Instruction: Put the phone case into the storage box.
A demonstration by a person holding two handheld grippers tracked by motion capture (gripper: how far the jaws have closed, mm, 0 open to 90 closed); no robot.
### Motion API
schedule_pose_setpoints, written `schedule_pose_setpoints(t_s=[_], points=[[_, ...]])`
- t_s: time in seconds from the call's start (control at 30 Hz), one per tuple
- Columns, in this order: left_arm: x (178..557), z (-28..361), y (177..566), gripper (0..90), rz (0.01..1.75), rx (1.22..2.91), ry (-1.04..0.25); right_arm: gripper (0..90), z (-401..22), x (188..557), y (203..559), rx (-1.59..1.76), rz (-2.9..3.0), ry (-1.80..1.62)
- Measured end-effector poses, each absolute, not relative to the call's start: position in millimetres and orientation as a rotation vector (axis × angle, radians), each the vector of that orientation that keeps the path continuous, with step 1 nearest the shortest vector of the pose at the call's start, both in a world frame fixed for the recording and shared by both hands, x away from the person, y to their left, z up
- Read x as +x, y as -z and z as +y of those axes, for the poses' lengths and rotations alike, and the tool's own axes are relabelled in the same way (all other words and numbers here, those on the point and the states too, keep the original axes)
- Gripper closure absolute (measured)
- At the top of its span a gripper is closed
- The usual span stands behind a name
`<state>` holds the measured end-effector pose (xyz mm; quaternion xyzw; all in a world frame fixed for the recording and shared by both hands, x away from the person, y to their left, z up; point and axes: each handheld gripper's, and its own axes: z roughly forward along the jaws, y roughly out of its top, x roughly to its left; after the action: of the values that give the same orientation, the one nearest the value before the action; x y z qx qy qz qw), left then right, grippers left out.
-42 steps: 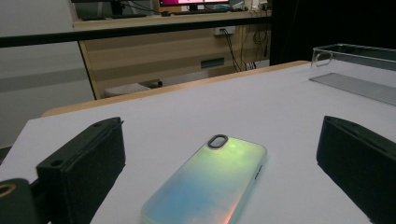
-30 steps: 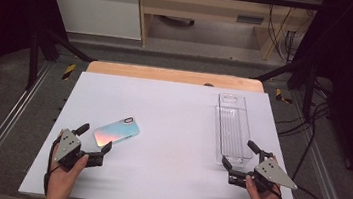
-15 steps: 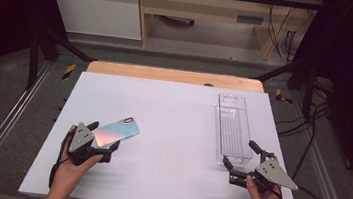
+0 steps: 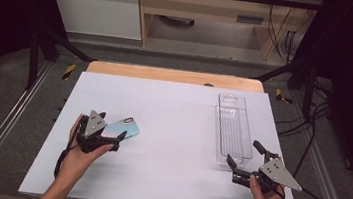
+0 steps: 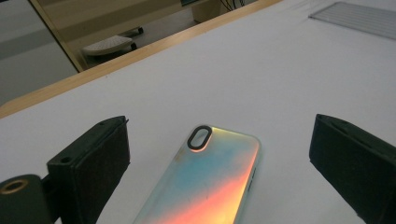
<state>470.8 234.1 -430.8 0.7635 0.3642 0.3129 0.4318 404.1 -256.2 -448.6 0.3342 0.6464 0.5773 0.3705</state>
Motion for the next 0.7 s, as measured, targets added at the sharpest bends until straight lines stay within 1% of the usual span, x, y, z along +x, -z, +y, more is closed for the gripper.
schedule_pose_setpoints(t_s=[0.07,0.2,0.27,0.33,0.37,0.4,0.47,0.5,0.53,0.57,0.6,0.63,0.7], points=[[478.4,232.1,426.8,5.0,0.936,1.911,-0.768,3.5,-257.3,403.8,448.7,0.861,1.651,-1.488],[492.1,229.4,422.9,6.6,0.978,1.945,-0.812,2.8,-255.9,402.6,449.9,0.862,1.650,-1.465],[507.6,230.0,425.6,9.8,1.034,1.910,-0.786,2.7,-253.6,404.2,449.6,0.849,1.658,-1.456],[511.0,230.0,426.9,10.3,1.048,1.908,-0.785,2.8,-252.2,404.6,449.8,0.852,1.661,-1.453],[518.6,232.3,429.6,11.1,1.077,1.905,-0.763,2.8,-250.1,404.5,450.1,0.852,1.665,-1.451],[523.1,234.3,431.8,12.7,1.103,1.886,-0.739,2.8,-249.0,404.2,449.8,0.850,1.666,-1.451],[529.4,237.5,434.7,17.5,1.146,1.881,-0.734,2.8,-246.2,403.2,448.5,0.837,1.669,-1.442],[529.4,237.5,434.7,22.6,1.146,1.881,-0.734,2.8,-246.2,403.2,448.5,0.837,1.669,-1.442],[534.0,240.2,437.7,27.2,1.185,1.878,-0.712,2.8,-243.9,402.5,448.0,0.838,1.672,-1.437],[536.6,242.2,439.4,27.9,1.219,1.859,-0.686,2.8,-243.1,402.3,448.0,0.833,1.673,-1.434],[538.1,243.4,439.9,30.8,1.236,1.847,-0.670,2.9,-241.7,401.8,447.8,0.827,1.679,-1.431],[540.0,245.1,439.8,33.8,1.256,1.832,-0.663,2.9,-240.9,401.2,447.6,0.825,1.682,-1.428],[542.5,246.6,438.2,37.9,1.271,1.837,-0.693,2.9,-239.9,400.4,447.5,0.820,1.685,-1.425]])
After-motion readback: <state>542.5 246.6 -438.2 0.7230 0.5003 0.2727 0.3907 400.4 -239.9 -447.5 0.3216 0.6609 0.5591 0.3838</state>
